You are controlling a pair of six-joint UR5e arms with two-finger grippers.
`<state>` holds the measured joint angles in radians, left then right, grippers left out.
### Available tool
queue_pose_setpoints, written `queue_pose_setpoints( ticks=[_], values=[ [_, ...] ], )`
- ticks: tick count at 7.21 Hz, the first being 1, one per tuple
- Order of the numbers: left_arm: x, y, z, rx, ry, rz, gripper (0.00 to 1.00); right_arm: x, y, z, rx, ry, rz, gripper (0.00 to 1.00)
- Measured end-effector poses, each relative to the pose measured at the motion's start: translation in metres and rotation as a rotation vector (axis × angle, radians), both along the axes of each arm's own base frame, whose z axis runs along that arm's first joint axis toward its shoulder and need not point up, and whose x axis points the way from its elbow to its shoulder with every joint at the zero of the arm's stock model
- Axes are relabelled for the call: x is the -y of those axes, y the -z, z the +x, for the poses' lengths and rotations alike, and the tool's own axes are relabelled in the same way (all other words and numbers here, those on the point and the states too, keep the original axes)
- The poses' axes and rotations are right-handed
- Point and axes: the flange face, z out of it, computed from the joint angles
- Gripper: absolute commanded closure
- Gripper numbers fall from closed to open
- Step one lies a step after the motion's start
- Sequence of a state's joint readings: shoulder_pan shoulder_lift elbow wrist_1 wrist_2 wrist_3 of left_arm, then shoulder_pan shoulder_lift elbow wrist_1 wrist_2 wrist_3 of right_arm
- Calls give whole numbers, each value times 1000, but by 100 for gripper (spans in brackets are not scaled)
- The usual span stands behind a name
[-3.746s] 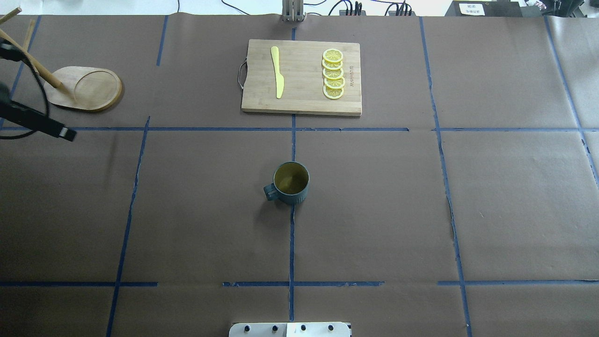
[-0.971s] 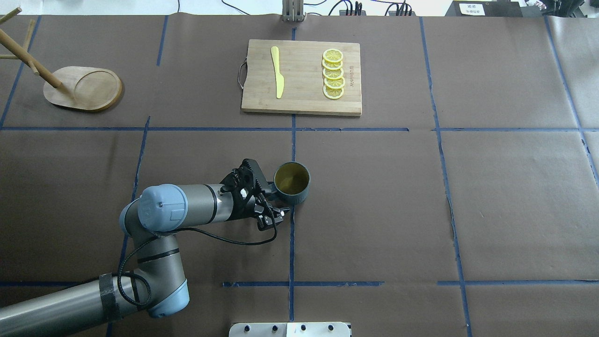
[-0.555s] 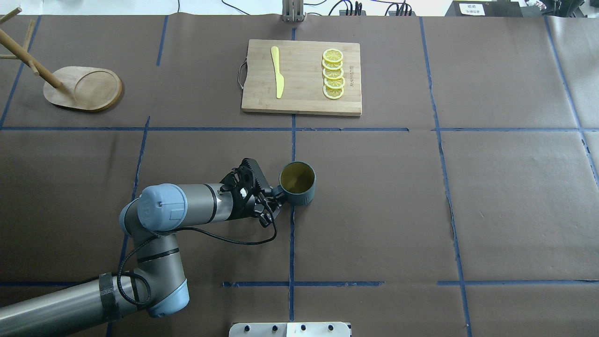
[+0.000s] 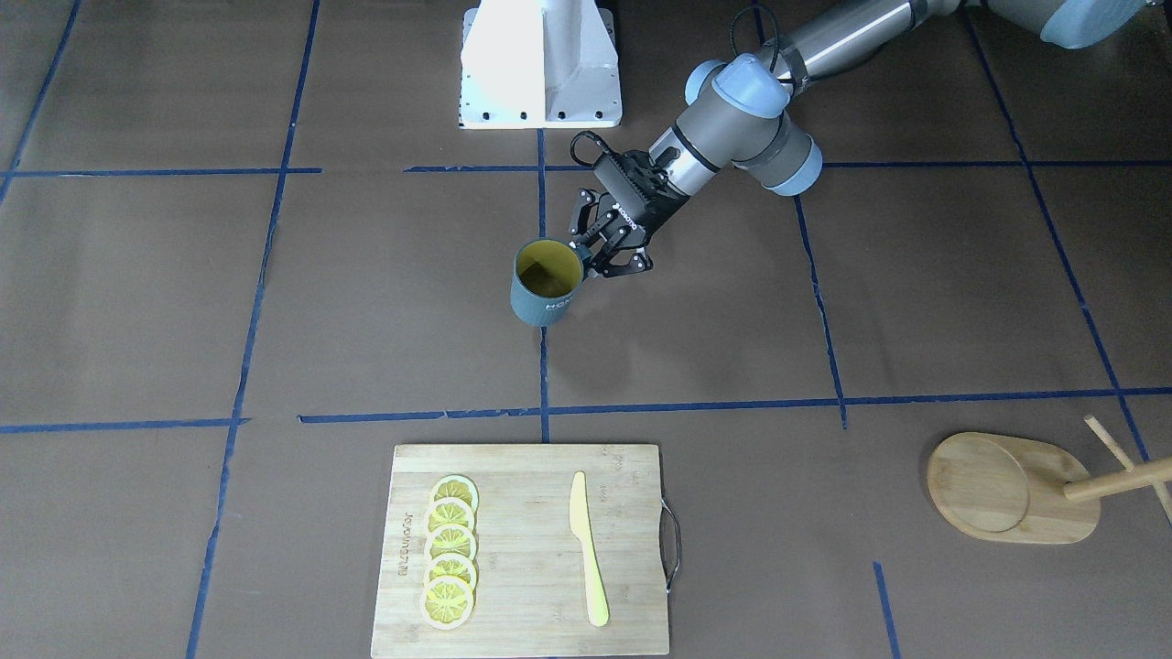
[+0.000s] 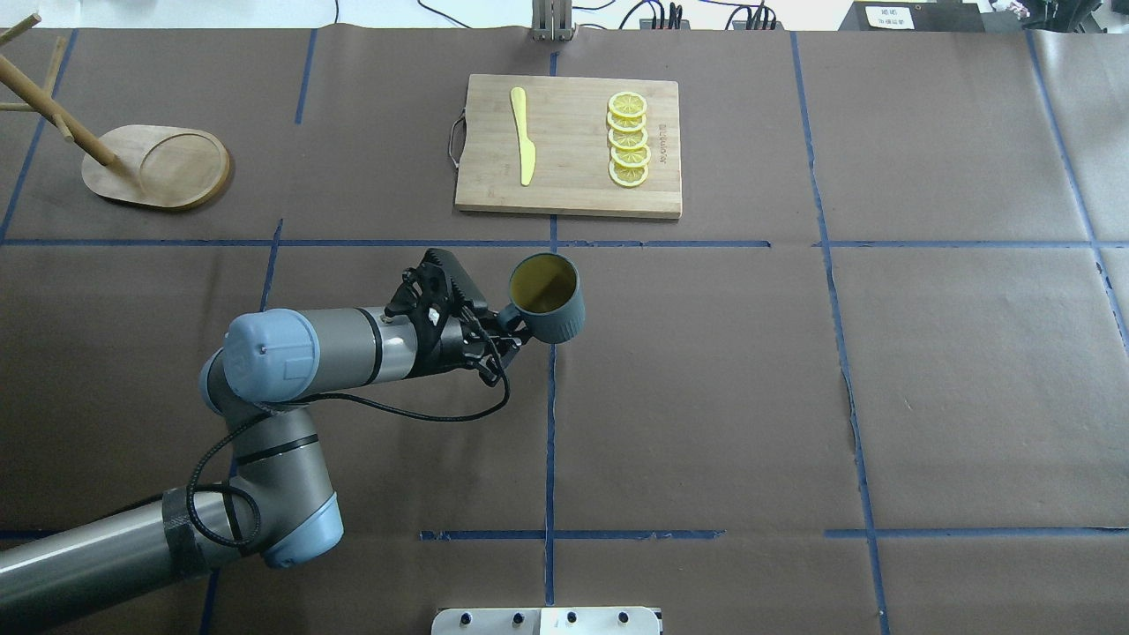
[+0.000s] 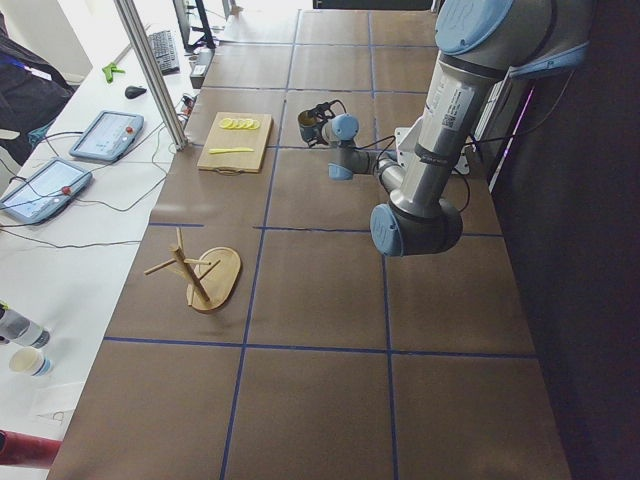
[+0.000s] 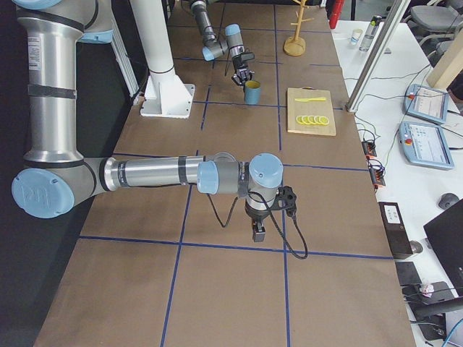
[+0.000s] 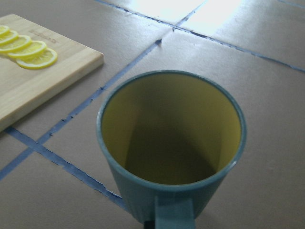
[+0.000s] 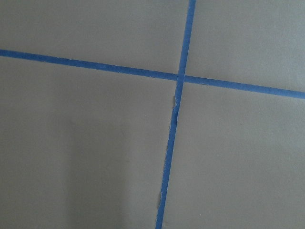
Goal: Hang cup on storage rack
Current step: 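Carry the mug with the left gripper up to the wooden rack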
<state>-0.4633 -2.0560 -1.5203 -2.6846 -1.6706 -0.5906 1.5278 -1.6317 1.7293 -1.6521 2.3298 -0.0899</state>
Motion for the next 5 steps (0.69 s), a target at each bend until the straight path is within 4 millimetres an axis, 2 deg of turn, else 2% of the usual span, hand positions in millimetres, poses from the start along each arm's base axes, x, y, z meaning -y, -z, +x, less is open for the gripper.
queue_pose_setpoints(
  ticks=[2,3,5],
  values=[
    [19,-5,-32,-118,51,-288,97,-1,-3,0,-2,1,-5,0],
    [34,1,-55,-207,65,-460,97,-1,-3,0,-3,1,-5,0],
    [82,4,-122,-343,39,-797,98,-1,-4,0,-3,2,-5,0]
  ],
)
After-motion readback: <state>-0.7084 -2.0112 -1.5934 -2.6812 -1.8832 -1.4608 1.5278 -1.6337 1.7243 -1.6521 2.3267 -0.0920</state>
